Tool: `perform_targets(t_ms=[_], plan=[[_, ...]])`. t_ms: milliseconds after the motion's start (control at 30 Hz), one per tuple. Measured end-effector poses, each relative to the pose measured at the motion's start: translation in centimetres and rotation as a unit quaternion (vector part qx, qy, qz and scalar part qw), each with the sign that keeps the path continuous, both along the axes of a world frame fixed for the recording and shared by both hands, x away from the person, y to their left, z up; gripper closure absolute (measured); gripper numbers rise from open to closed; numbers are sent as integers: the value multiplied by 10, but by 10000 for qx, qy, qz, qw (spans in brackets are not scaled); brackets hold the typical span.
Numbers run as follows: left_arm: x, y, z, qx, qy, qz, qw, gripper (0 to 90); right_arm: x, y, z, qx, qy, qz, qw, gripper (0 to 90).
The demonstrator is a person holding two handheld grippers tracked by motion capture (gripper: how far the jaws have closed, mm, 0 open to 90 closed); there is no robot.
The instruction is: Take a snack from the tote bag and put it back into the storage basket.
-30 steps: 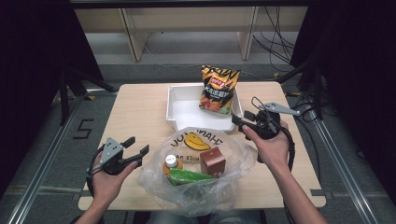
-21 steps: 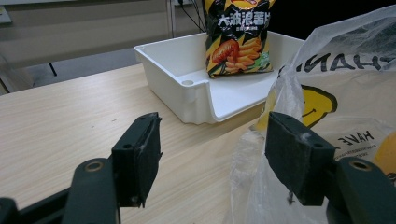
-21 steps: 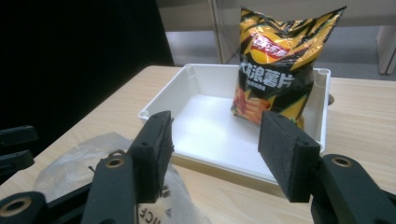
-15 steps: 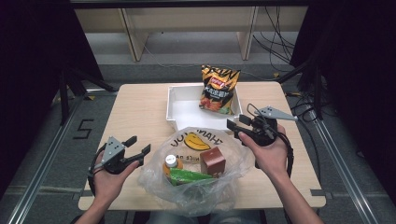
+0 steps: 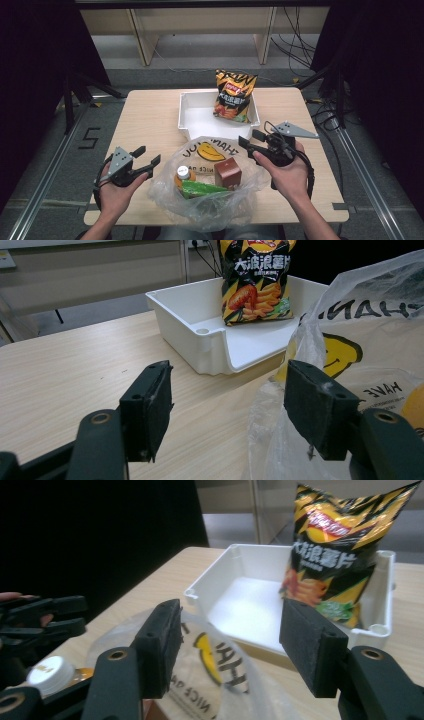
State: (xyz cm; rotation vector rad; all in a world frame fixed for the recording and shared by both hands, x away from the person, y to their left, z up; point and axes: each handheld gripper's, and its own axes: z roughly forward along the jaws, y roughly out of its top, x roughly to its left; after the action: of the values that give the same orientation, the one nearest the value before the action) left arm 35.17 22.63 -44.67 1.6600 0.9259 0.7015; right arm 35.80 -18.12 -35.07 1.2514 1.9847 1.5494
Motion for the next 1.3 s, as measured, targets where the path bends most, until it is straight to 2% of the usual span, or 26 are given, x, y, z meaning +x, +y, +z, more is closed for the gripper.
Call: perform_targets(t_ms=[33, 100, 133, 167, 200, 333, 367, 400, 433, 533, 567, 600, 633, 700, 833, 867, 900, 933, 1000, 1033, 1067, 1133, 1167, 1233, 1300], plan=[[-1, -1, 0, 26, 47, 26, 10000, 353, -1, 0, 1, -52, 39, 5, 10000, 421], [-1, -2, 0, 37, 53, 9, 10000, 353, -1, 1, 2, -60, -58, 31, 10000, 419], [-1, -2, 0, 38, 50, 1, 10000, 353, -2, 1, 3, -80, 15, 29, 10000, 419], [0, -2, 0, 48, 45, -5, 10000, 353, -2, 1, 4, -179, -107, 0, 9998, 419], [1, -2, -1, 23, 18, -41, 10000, 353, -4, 4, 5, -24, 27, -14, 10000, 419], [1, -2, -1, 76, 46, -11, 10000, 353, -5, 5, 5, -165, -175, 106, 9997, 416], [1, -2, -1, 75, 41, -10, 10000, 353, -8, 8, 4, -84, -67, 99, 9999, 415], [1, -2, -1, 30, 34, -7, 10000, 353, -8, 8, 3, -173, -138, 151, 9996, 414], [1, -2, -1, 27, 38, -6, 10000, 353, -10, 9, 2, -98, -86, 155, 9998, 413], [0, -2, 0, 67, 50, 4, 10000, 352, -14, 13, -1, -122, 5, 223, 9997, 406], [0, -2, 0, 59, 49, 1, 10000, 352, -14, 14, -2, -165, -68, 260, 9995, 405], [0, -2, 0, 61, 47, 0, 10000, 352, -16, 15, -2, -173, -26, 276, 9995, 405], [0, -3, 0, 60, 42, 1, 10000, 352, -16, 15, -3, -254, -118, 308, 9991, 403], [0, -3, -1, 60, 41, 1, 10000, 352, -19, 18, -4, -213, -43, 336, 9992, 400], [0, -3, -1, 65, 52, 7, 10000, 352, -23, 22, -8, -221, -42, 407, 9989, 391], [0, -3, 0, 60, 42, 8, 10000, 352, -23, 22, -8, -272, -109, 427, 9987, 390], [0, -3, 0, 64, 43, 4, 10000, 352, -25, 24, -8, -203, 39, 413, 9989, 389], [0, -2, -1, 33, 17, -21, 10000, 352, -25, 24, -9, -228, -60, 447, 9987, 389], [0, -2, -1, 50, 41, 2, 10000, 352, -28, 27, -10, -200, -38, 512, 9985, 386], [0, -2, -1, 71, 54, 13, 10000, 352, -29, 27, -10, -338, -131, 493, 9981, 386], [0, -2, -1, 63, 50, 8, 10000, 352, -30, 29, -11, -255, -158, 566, 9979, 383], [0, -3, -1, 31, 17, -31, 10000, 352, -33, 32, -11, -246, -31, 568, 9981, 372], [0, -3, 0, 38, 23, -12, 10000, 352, -33, 32, -12, -289, -186, 540, 9980, 366], [-1, -2, 0, 41, 44, 8, 10000, 352, -37, 35, -12, -255, -33, 508, 9984, 352], [0, -1, 0, 54, 56, 20, 10000, 352, -36, 35, -13, -304, -86, 551, 9980, 339]])
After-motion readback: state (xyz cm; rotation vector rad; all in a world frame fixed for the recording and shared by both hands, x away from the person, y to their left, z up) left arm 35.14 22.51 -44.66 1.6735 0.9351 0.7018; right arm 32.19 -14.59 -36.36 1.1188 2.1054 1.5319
